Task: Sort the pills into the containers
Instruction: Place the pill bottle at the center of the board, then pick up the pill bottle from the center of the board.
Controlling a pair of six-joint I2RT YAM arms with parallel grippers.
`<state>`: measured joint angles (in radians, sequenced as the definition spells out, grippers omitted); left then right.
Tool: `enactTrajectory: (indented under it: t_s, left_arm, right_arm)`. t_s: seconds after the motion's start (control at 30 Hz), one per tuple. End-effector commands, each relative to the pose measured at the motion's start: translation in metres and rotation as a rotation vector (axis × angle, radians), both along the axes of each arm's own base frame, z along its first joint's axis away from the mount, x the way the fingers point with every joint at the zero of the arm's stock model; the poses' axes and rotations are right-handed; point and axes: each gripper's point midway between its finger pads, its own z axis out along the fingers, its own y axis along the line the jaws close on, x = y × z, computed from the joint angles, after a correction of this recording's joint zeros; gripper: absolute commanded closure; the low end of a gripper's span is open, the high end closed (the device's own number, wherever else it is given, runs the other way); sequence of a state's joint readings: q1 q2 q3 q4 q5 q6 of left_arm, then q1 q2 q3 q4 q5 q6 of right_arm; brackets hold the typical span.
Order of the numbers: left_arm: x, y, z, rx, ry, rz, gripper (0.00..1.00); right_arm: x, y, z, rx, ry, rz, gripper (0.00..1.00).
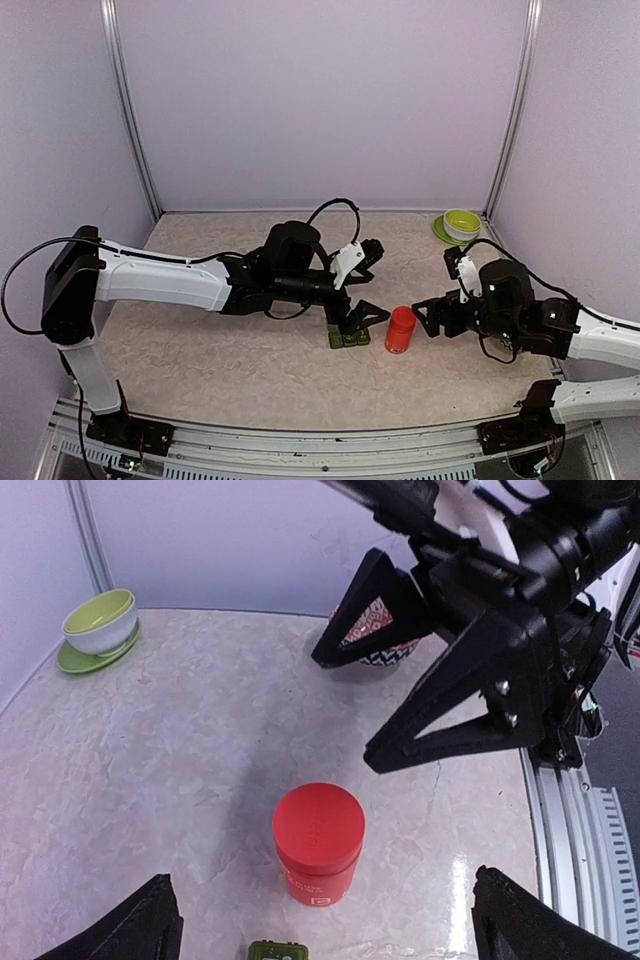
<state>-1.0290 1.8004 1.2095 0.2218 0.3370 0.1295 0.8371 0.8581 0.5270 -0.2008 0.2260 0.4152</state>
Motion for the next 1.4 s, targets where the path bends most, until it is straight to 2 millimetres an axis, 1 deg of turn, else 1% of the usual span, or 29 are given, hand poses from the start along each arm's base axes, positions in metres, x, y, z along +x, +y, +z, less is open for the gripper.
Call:
enactTrajectory:
  t_s: [0.0, 0.07, 0.13, 0.23, 0.43, 0.6, 0.73, 0.97, 1.2, 1.33, 1.37]
  left_arm:
    - [-0.009, -0.014, -0.027, 0.1, -0.012, -0.096, 0.03]
    - [-0.01, -0.021, -0.034, 0.115, -0.034, -0.123, 0.05]
    - [-0.01, -0.027, -0.039, 0.123, -0.045, -0.146, 0.06]
    - [-0.007, -0.036, -0.045, 0.128, -0.058, -0.165, 0.07]
    - [0.0, -0.052, -0.058, 0.15, -0.059, -0.189, 0.15]
    - [0.002, -0.062, -0.066, 0.154, -0.049, -0.212, 0.17]
    - [0.003, -0.068, -0.069, 0.148, -0.045, -0.223, 0.19]
    - [0.007, -0.075, -0.076, 0.151, -0.033, -0.217, 0.25]
    - [0.009, -0.078, -0.079, 0.143, -0.025, -0.212, 0.39]
    - [0.009, -0.078, -0.079, 0.135, -0.015, -0.212, 0.51]
    - [0.009, -0.079, -0.078, 0.132, -0.013, -0.213, 0.56]
  right_arm:
    - [0.005, -0.039, -0.004, 0.014, 0.051, -0.236, 0.04]
    - [0.004, -0.052, -0.009, 0.011, 0.075, -0.303, 0.04]
    - [0.005, -0.06, -0.012, -0.002, 0.088, -0.334, 0.04]
    - [0.005, -0.064, -0.015, -0.001, 0.102, -0.352, 0.04]
    - [0.003, -0.068, -0.02, 0.012, 0.102, -0.356, 0.04]
    - [0.001, -0.071, -0.025, 0.02, 0.109, -0.361, 0.04]
    - [-0.001, -0.072, -0.026, 0.025, 0.111, -0.355, 0.04]
    - [-0.002, -0.068, -0.026, 0.035, 0.115, -0.339, 0.04]
    - [-0.002, -0.066, -0.034, 0.03, 0.129, -0.332, 0.04]
    - [-0.002, -0.064, -0.039, 0.028, 0.135, -0.324, 0.04]
    - [-0.002, -0.064, -0.04, 0.027, 0.135, -0.322, 0.04]
